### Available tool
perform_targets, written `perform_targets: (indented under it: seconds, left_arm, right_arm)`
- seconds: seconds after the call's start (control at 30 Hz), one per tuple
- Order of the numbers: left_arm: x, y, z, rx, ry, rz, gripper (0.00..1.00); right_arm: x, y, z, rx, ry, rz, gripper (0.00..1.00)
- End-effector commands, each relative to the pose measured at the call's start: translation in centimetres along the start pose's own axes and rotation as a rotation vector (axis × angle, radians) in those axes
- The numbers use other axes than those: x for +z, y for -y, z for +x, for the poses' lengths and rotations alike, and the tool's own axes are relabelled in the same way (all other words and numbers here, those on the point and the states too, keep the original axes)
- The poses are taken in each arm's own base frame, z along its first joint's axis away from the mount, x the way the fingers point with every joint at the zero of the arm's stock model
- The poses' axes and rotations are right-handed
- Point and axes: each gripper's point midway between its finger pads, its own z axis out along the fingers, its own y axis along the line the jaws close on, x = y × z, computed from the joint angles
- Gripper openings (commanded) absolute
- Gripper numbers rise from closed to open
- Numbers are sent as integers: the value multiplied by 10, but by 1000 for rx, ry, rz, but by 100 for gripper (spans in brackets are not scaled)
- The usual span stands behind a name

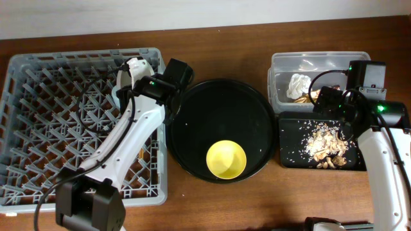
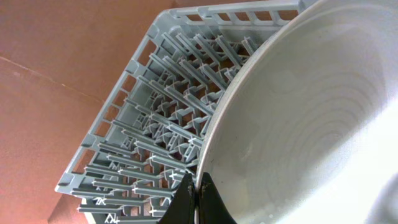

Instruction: Sort waste into correct bins and load items into the dishwasher rack

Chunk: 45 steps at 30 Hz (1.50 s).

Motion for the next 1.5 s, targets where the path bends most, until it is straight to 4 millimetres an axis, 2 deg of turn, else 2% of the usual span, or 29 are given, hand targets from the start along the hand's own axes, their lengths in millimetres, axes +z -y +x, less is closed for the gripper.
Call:
perform_targets:
  seconds: [0.0,0.03,0.07,0.1,0.27,0.33,0.4,0.43,0.47,0.5,0.53,0.63,0.7,0.8,0.83,0.93,1.03,1.1,1.2,1.27,1.4,1.47]
  left_arm:
    - [3,9,6,-10,-27,25,17]
    - [3,12,8,-14,-39,44,27]
    - [2,15,8,-19,-47,59,32]
    - [1,17,8,-23,-56,75,44]
    - [-16,33,-9,61,-85,244,56]
    - [-31,35,-28,76,-67,327,60]
    - [-44,28,-44,50,-48,373,60]
    - [-57,12,-58,17,-28,392,69]
    - [-62,6,-62,5,-25,409,79]
    - [-69,0,-65,-12,-30,444,94]
    - [-73,-2,-66,-25,-43,487,99]
    - [-80,-1,-57,-26,-150,708,99]
    - [-70,-6,-49,-29,-233,817,99]
    - [-41,-21,-44,-72,-315,896,99]
    - [-37,-23,-43,-78,-331,944,99]
    - [-36,-18,-31,-63,-377,1156,89]
    - [-15,-14,-7,-74,-448,1147,73]
    - [-1,-6,5,-91,-471,1151,66]
    - [8,5,17,-87,-484,1151,64]
    - [12,9,20,-88,-480,1151,64]
    - [18,14,19,-92,-453,1148,44]
    - [21,14,23,-87,-461,1134,41]
  right_arm:
    - [-1,4,-3,3,9,19,99]
    - [-1,4,-3,3,9,19,99]
    - [-1,4,-3,3,9,19,99]
    - [-1,4,-3,3,9,19,99]
    - [-1,4,-3,3,9,19,99]
    - [-1,4,-3,3,9,19,99]
    - [-1,4,-3,3,9,19,99]
    - [-1,4,-3,3,9,19,99]
    - [-1,4,-3,3,9,19,99]
    - [-1,4,-3,3,9,19,99]
    - [-1,4,-3,3,9,19,99]
    - [-1,4,-3,3,9,19,99]
    - [-1,4,-3,3,9,19,99]
    - [-1,4,-3,3,9,19,99]
    - [-1,4,-3,3,9,19,99]
    - [-1,4,-3,3,9,19,99]
    - [-1,4,-3,3,9,19,99]
    - [-1,4,-3,3,9,19,99]
    - [-1,4,-3,3,9,19,99]
    - [-1,4,-3,3,9,19,99]
    - [-1,4,-3,3,9,19,99]
    - [-1,4,-3,3,9,19,99]
